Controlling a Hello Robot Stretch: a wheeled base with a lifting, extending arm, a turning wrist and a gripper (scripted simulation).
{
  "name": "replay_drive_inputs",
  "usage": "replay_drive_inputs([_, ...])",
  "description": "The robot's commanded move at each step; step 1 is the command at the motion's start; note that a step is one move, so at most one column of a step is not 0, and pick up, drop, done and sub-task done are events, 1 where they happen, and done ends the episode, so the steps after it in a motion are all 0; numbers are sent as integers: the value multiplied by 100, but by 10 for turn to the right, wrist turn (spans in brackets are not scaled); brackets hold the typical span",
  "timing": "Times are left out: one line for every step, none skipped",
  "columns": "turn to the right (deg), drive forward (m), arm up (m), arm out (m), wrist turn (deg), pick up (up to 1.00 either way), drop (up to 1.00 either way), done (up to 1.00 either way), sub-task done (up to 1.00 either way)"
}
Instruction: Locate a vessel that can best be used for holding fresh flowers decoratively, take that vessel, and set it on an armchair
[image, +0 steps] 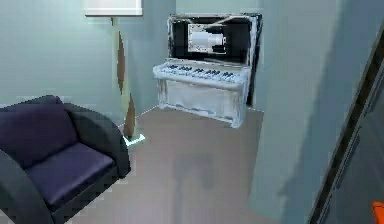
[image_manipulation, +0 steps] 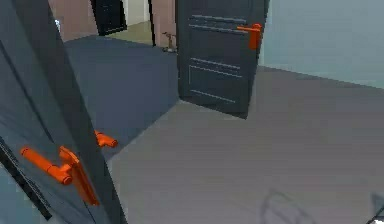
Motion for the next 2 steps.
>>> replay_drive_inputs([-450,0,0,0,0,0,0,0,0])
replay_drive_inputs([-450,0,0,0,0,0,0,0,0])
